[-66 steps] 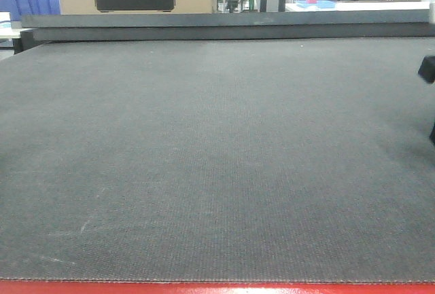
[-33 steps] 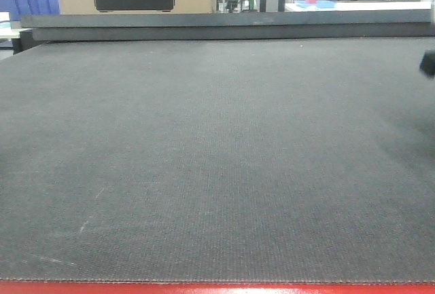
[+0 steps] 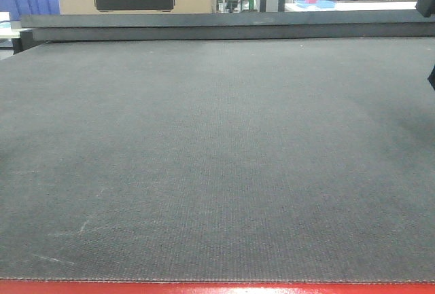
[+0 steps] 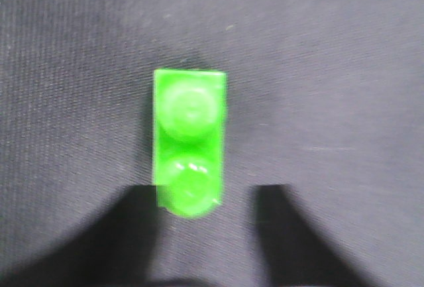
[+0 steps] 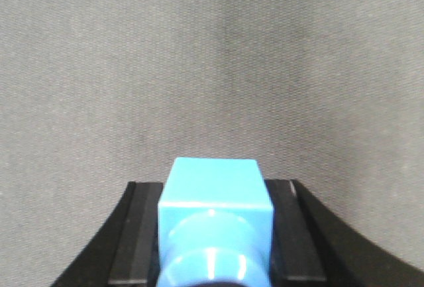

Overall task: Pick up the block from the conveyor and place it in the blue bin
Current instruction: 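Close left gripper on green block and right gripper on blue block, then lift both held blocks up off the conveyor belt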

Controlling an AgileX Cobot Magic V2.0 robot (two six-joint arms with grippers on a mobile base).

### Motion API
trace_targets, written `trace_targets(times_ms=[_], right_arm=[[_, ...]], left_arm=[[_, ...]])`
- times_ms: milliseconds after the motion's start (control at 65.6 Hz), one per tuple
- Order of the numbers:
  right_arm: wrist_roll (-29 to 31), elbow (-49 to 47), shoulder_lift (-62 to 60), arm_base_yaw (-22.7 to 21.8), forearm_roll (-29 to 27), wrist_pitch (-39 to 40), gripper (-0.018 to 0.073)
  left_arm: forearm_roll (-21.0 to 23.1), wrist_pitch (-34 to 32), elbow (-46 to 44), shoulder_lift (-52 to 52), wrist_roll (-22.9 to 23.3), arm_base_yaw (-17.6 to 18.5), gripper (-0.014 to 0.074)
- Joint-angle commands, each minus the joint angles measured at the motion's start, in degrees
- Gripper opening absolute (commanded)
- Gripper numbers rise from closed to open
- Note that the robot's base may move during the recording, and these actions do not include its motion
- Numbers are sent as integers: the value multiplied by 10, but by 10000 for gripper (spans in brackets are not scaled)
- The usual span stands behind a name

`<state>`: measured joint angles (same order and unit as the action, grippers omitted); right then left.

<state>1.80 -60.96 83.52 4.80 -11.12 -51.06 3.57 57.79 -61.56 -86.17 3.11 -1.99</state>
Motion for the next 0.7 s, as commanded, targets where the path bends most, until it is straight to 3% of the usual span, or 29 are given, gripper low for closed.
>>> trace_targets(times_ms=[0,229,488,564,686], right_arm=[[1,-2,1,0,-1,5,-159],[1,-2,2,0,-2,5,-159],[1,-2,2,0,-2,4,-159],[1,-2,2,0,-2,4,-159],[1,-2,2,0,-12,3,-159]], left_arm=[[-2,-19,-2,-9,0,-1,456],[-1,-78,3,-59,0,-1,476],[-3,-67,3,-97,0,-1,458],[-3,-67,3,-97,0,-1,410],[-3,-66,-7,-96,0,-1,178]])
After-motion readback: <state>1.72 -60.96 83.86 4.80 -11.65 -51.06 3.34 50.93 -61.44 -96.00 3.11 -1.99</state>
